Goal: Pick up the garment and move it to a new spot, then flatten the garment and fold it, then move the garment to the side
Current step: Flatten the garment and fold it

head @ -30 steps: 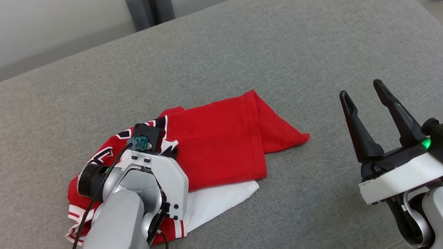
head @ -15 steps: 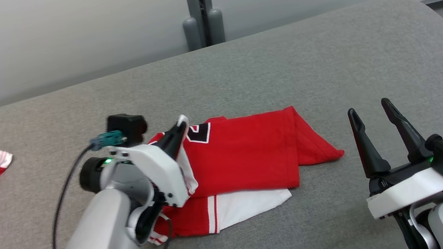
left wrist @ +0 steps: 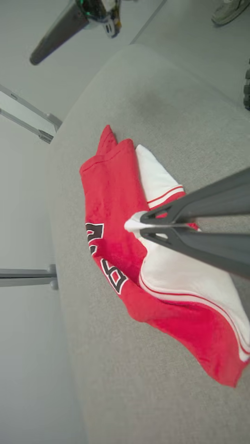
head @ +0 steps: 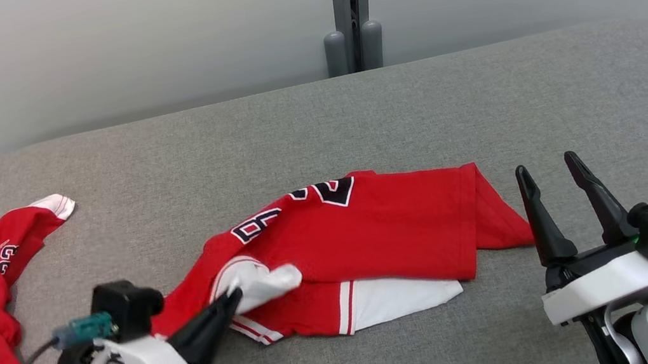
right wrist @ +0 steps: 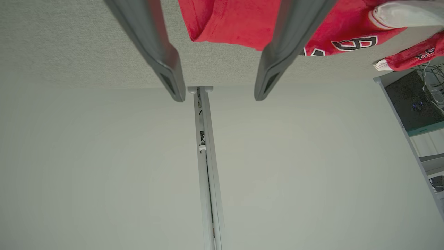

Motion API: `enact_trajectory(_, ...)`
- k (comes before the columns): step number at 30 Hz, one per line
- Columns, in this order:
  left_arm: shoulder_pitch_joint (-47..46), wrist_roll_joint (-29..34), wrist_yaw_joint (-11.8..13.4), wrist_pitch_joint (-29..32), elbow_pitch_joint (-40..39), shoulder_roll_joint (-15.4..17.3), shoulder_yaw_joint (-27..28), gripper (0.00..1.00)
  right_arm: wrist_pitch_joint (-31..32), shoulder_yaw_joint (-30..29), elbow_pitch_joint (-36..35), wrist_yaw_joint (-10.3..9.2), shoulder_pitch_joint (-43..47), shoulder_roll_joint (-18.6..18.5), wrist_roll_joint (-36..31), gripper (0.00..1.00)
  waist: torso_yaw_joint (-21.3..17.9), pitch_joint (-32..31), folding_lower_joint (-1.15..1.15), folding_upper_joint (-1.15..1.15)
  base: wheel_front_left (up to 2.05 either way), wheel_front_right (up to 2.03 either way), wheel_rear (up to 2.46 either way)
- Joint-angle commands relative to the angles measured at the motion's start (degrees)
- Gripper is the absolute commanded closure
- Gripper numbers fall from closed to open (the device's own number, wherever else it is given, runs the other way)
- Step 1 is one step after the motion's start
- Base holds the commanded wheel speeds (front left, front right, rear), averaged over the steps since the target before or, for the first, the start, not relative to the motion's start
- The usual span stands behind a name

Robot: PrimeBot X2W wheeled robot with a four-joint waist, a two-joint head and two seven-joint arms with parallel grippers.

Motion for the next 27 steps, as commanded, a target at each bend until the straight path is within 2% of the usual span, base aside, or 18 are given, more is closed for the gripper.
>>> enact_trajectory(1, 1.15, -0.40, -0.18, 0.79, -1.44, 1.57, -0.52, 1.00, -0.28, -0.13, -0.19, 0.02, 0.25, -0.36, -0.20, 0.00, 0.07, 0.02, 0.00, 0.00, 0.00, 0.00, 0.00)
enact_trajectory(7, 6.86, -2.15, -0.25, 7.58, -5.75, 9.31, -5.34, 1.00, -0.28, -0.33, -0.12, 0.02, -0.14, -0.56, -0.77, 0.00, 0.38, 0.04, 0.00, 0.00, 0.00, 0.00, 0.00)
enact_trajectory(10, 7.47, -0.21, -0.04, 10.65, -5.04, 12.92, -6.37, 1.00, -0.28, -0.35, -0.11, 0.02, -0.20, -0.66, -0.72, 0.00, 0.59, 0.14, 0.00, 0.00, 0.00, 0.00, 0.00)
enact_trajectory(14, 7.98, 1.13, 1.01, 12.53, -2.38, 14.70, -6.80, 1.00, -0.28, -0.11, 0.01, 0.01, -0.29, -0.65, -0.66, 0.00, 0.70, 0.33, 0.00, 0.00, 0.00, 0.00, 0.00)
enact_trajectory(21, 8.95, -0.50, 1.51, 14.10, -0.02, 13.62, -7.84, 1.00, -0.28, -0.10, 0.96, 0.02, -0.15, -0.96, -0.38, 0.00, 0.81, 0.05, 0.00, 0.00, 0.00, 0.00, 0.00)
enact_trajectory(22, 8.95, -0.76, 1.58, 13.80, -0.07, 13.26, -7.79, 0.83, -0.28, -0.10, 1.13, 0.02, 0.01, -0.97, -0.39, 0.00, 0.87, -0.11, 0.00, 0.00, 0.00, 0.00, 0.00)
enact_trajectory(23, 8.91, -0.93, 1.77, 13.41, -0.15, 13.02, -7.63, 0.11, -0.28, -0.09, 1.29, 0.01, 0.14, -1.01, -0.39, 0.00, 0.92, -0.29, 0.00, 0.00, 0.00, 0.00, 0.00)
enact_trajectory(24, 8.88, -1.00, 1.93, 13.08, -0.33, 13.00, -7.35, 0.00, -0.28, -0.05, 1.46, 0.01, 0.21, -1.05, -0.37, 0.00, 0.96, -0.47, 0.00, 0.00, 0.00, 0.00, 0.00)
enact_trajectory(27, 8.61, -0.80, 2.63, 11.52, -1.10, 12.74, -6.29, 0.00, -0.28, 0.05, 1.73, 0.02, 0.25, -1.15, -0.28, 0.00, 1.03, -0.89, 0.00, 0.00, 0.00, 0.00, 0.00)
